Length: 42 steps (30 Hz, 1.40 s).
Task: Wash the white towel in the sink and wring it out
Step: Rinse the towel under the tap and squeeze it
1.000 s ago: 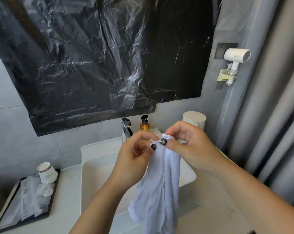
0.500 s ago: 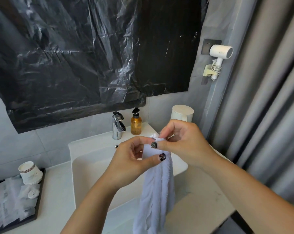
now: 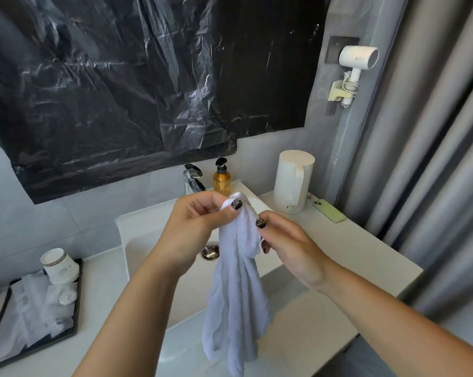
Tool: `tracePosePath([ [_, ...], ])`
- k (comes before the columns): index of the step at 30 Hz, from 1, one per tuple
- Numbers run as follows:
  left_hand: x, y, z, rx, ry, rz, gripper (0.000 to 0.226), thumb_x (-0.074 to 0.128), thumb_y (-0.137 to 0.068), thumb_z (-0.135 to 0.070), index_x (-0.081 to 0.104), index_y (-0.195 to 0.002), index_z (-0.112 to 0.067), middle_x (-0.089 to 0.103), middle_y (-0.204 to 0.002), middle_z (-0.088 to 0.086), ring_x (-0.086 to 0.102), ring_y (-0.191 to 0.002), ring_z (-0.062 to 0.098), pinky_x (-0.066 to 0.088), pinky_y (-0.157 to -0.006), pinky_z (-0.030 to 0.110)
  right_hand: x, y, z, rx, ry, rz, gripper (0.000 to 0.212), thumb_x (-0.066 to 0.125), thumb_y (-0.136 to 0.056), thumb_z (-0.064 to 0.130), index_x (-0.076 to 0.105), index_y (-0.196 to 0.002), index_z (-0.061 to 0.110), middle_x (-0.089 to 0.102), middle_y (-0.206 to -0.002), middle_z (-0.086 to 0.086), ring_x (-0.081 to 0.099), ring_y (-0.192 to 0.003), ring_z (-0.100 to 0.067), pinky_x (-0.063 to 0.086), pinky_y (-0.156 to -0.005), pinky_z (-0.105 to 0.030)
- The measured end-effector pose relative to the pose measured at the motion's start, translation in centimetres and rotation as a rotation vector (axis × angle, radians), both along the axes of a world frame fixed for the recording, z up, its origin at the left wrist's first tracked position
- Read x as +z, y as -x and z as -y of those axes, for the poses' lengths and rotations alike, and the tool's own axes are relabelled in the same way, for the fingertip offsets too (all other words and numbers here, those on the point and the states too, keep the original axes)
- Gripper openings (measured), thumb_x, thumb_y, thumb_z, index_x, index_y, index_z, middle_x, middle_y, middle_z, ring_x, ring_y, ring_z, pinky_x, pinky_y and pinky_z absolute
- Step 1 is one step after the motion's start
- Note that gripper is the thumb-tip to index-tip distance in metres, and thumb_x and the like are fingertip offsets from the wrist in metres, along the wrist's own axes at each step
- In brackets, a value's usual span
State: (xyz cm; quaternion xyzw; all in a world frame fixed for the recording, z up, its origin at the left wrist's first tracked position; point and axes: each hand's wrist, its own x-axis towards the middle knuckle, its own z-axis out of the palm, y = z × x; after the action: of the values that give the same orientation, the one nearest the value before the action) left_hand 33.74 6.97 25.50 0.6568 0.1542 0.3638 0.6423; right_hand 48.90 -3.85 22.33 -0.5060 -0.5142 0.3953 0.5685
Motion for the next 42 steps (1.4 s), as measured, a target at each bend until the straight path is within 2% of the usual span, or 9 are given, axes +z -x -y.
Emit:
tracePosePath([
  [4, -0.4, 0.3, -0.1, 0.012, 0.142, 0.061, 0.01, 0.068, -0.078, -0.015, 0.074, -0.073, -0.008, 0.071, -0.077, 0.013, 0.064, -0.073, 0.024, 0.052, -0.07, 0.027, 0.4, 0.5, -0.3, 0.047, 0.058, 0.051, 0.042, 0.059, -0.09, 0.04, 0.063, -0.115, 0.006, 0.067, -0.116, -0.016, 0.063, -0.112, -0.023, 0.049, -0.096, -0.038],
  [7, -0.3, 0.0, 0.3, 0.095, 0.21, 0.113, 0.007, 0.071, -0.078, -0.013, 0.075, -0.074, -0.009, 0.071, -0.074, 0.009, 0.065, -0.069, 0.018, 0.052, -0.065, 0.025, -0.6, 0.3, -0.7, 0.105, 0.163, 0.278, 0.072, 0.069, -0.077, 0.062, 0.061, -0.1, -0.005, 0.068, -0.1, -0.011, 0.064, -0.093, -0.026, 0.049, -0.082, -0.044],
  [11, 0.6, -0.7, 0.6, 0.203, 0.242, 0.174, 0.018, 0.06, -0.088, -0.014, 0.074, -0.078, -0.007, 0.07, -0.074, 0.006, 0.065, -0.066, 0.014, 0.053, -0.064, 0.023, -3.8, 0.0, -0.1, 0.244, 0.178, 0.387, 0.044, 0.074, -0.083, 0.037, 0.064, -0.12, 0.016, 0.063, -0.124, 0.01, 0.057, -0.117, -0.004, 0.046, -0.1, -0.027],
  [16, 1.9, -2.5, 0.5, 0.326, 0.263, 0.179, 0.022, 0.051, -0.098, -0.009, 0.07, -0.088, -0.004, 0.07, -0.08, 0.011, 0.067, -0.073, 0.02, 0.055, -0.073, 0.033, -8.6, -4.1, -0.6, 0.332, 0.383, 0.429, 0.094, 0.071, -0.066, 0.075, 0.056, -0.099, -0.011, 0.062, -0.096, -0.001, 0.056, -0.093, -0.013, 0.037, -0.07, -0.041],
  [20, 1.8, -4.9, 0.2, 0.411, 0.177, 0.095, 0.022, 0.052, -0.1, -0.013, 0.07, -0.089, -0.007, 0.067, -0.093, 0.017, 0.062, -0.088, 0.026, 0.051, -0.081, 0.037, -7.2, -10.2, 1.0, 0.298, 0.362, 0.807, 0.055, 0.06, -0.084, 0.063, 0.038, -0.069, 0.014, 0.039, -0.075, 0.006, 0.038, -0.066, -0.011, 0.03, -0.062, -0.031],
  [27, -0.3, -10.0, 1.4, 0.662, -0.297, -0.191, 0.014, 0.065, -0.095, -0.015, 0.07, -0.084, -0.022, 0.069, -0.086, 0.002, 0.061, -0.08, 0.011, 0.049, -0.077, 0.03, -1.6, -25.1, 3.8, 0.115, 0.262, 1.549, 0.034, 0.041, -0.1, 0.038, 0.04, -0.069, 0.023, 0.036, -0.087, 0.007, 0.041, -0.079, -0.018, 0.033, -0.059, -0.031],
  [33, -0.1, -17.8, 4.6, 0.746, -0.306, -0.205, 0.016, 0.059, -0.092, -0.025, 0.072, -0.092, -0.016, 0.07, -0.092, 0.011, 0.059, -0.084, 0.015, 0.047, -0.08, 0.034, -1.8, -33.7, 8.6, 0.412, -0.32, 1.656, 0.029, 0.049, -0.088, 0.034, 0.059, -0.065, 0.02, 0.055, -0.077, 0.009, 0.047, -0.084, -0.013, 0.034, -0.075, -0.028],
  [37, 0.9, -24.0, 6.8, 0.685, -0.137, -0.116, 0.025, 0.047, -0.088, -0.007, 0.071, -0.093, -0.002, 0.065, -0.089, 0.022, 0.055, -0.082, 0.029, 0.043, -0.076, 0.04, -4.5, -34.2, 12.6, 0.752, -0.343, 1.329, 0.009, 0.063, -0.076, 0.02, 0.057, -0.07, 0.02, 0.057, -0.072, 0.004, 0.053, -0.082, -0.019, 0.042, -0.083, -0.028],
  [42, 2.7, -27.3, 9.1, 0.607, 0.12, 0.01, 0.026, 0.033, -0.072, 0.008, 0.053, -0.087, 0.014, 0.049, -0.089, 0.02, 0.046, -0.082, 0.033, 0.038, -0.076, 0.04, -5.1, -35.5, 13.1, 0.809, -0.495, 1.366, 0.007, 0.062, -0.078, 0.022, 0.058, -0.073, 0.019, 0.052, -0.067, 0.001, 0.047, -0.072, -0.022, 0.039, -0.078, -0.029],
])
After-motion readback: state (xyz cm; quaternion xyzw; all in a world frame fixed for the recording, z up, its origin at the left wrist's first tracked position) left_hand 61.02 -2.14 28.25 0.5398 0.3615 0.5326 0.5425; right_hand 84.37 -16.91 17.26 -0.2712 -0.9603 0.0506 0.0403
